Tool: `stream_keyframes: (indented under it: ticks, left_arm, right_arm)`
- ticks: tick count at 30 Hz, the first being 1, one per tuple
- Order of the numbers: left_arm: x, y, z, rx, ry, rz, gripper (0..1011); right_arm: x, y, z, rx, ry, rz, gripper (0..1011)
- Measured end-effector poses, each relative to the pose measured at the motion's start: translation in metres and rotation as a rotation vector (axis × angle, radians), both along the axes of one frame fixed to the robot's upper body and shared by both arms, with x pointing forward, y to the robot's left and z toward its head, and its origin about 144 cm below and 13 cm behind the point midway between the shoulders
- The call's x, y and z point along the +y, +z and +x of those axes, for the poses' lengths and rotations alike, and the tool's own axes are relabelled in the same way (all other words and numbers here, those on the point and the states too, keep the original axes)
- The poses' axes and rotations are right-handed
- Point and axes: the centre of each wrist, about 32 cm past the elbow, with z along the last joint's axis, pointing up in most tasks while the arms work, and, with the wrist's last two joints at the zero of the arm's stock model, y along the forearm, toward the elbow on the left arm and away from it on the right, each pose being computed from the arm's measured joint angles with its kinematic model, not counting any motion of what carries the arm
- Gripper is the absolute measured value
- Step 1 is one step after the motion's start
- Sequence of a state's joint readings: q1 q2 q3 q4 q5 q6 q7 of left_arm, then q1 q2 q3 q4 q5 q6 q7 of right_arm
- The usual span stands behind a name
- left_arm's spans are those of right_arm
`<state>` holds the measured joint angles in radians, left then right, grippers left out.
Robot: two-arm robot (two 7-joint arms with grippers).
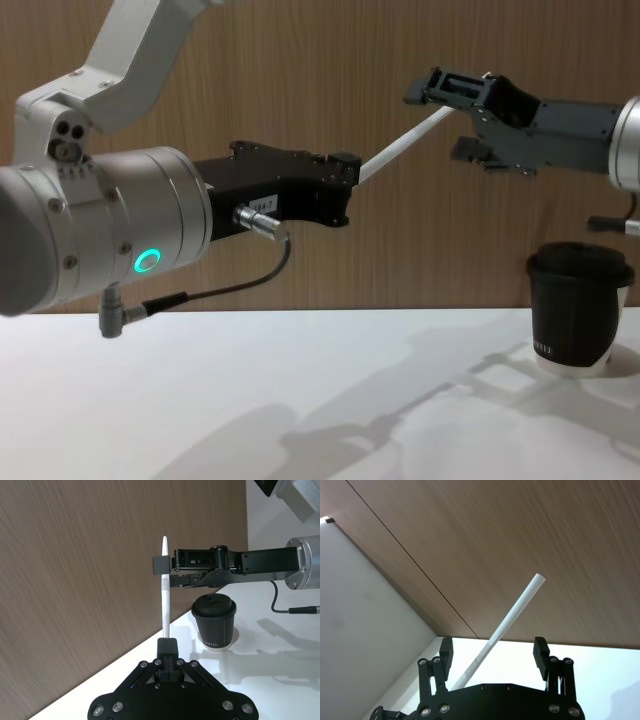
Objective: Pick up the straw with one hand, pass it to the other hand, and insert it into the cup.
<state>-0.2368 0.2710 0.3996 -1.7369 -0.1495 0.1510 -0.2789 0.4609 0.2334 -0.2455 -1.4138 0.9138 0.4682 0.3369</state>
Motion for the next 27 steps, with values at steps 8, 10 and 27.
stream_keyframes:
  ticks: [8,10,27]
  left_arm:
    - [0.0000,0.0000,0.0000,0.000,0.000,0.000,0]
    - [0.0000,0.0000,0.0000,0.000,0.000,0.000,0]
    - [0.0000,0.0000,0.0000,0.000,0.000,0.000,0]
  right_arm:
    - [0.0000,0.0010,0.0030,0.002,-0.002,0.000,1001]
    - [0.0000,0.0010,0.0033,0.002,-0.002,0.000,1001]
    - [-0.0003,0.0014,0.0054,0.005,-0.004,0.000,1001]
